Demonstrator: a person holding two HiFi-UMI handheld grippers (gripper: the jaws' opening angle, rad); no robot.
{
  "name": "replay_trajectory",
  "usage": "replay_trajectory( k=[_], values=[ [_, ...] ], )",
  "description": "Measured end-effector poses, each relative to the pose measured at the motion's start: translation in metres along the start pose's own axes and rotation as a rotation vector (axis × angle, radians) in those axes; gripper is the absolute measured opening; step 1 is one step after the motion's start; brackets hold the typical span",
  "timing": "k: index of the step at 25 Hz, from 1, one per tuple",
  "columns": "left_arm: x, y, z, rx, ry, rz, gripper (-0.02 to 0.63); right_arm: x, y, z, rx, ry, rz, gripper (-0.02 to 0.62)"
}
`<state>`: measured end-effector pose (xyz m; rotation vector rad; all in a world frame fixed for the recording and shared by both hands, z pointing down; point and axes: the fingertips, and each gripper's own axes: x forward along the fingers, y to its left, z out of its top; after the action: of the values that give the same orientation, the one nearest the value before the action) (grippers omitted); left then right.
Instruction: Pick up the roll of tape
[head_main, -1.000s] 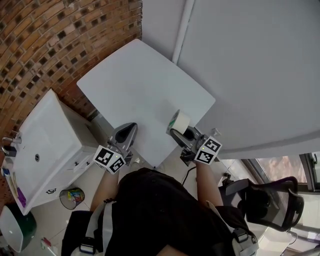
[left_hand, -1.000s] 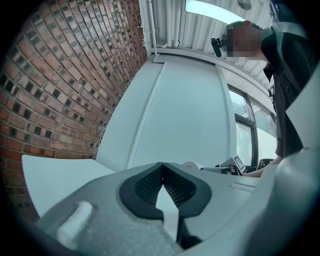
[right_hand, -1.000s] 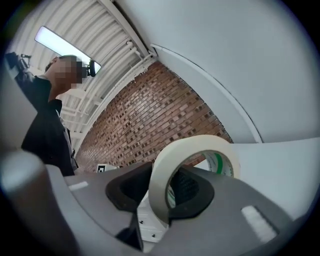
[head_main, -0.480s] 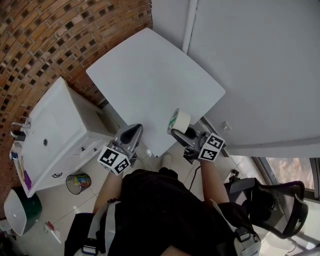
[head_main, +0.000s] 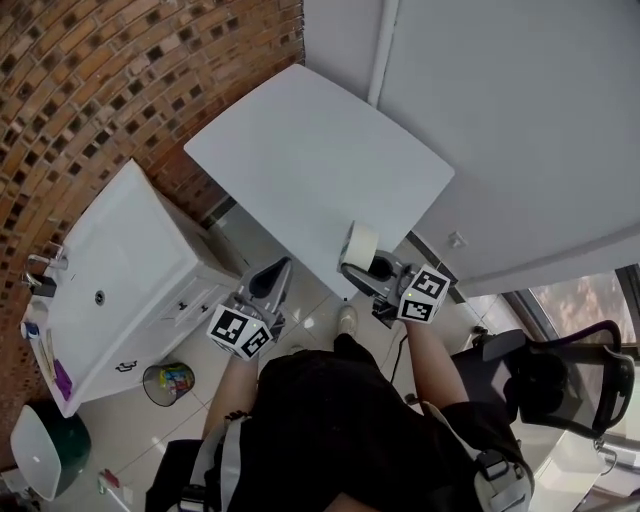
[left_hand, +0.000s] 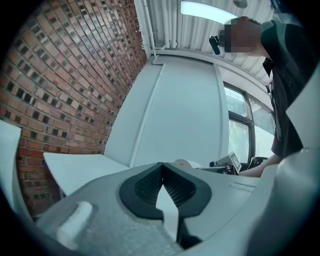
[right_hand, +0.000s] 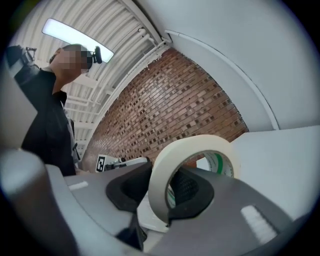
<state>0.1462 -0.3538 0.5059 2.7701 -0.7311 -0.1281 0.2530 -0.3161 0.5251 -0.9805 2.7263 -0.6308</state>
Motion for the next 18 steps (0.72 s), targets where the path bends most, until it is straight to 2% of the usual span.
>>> replay_trajectory(
  k=[4, 11, 15, 18],
  values=[
    [-0.047, 0.014, 0.009, -0.014, -0.015, 0.011, 0.002, 0.015, 0.04, -0.008, 0.037, -0.088, -0.02, 0.117],
    [-0.081, -0.003, 0.007, -0.009, -0.023, -0.101, 0.002, 0.026, 0.095, -0.018, -0.018, -0.133, -0.074, 0.117],
    [-0.086, -0.018, 0.005, -0.031, -0.039, -0.146, 0.002, 0.017, 0.117, -0.026, -0.061, -0.117, -0.12, 0.117],
    [-0.085, -0.035, 0.009, -0.023, -0.043, -0.15, 0.002, 0.003, 0.131, -0.028, -0.09, -0.11, -0.147, 0.117]
  ],
)
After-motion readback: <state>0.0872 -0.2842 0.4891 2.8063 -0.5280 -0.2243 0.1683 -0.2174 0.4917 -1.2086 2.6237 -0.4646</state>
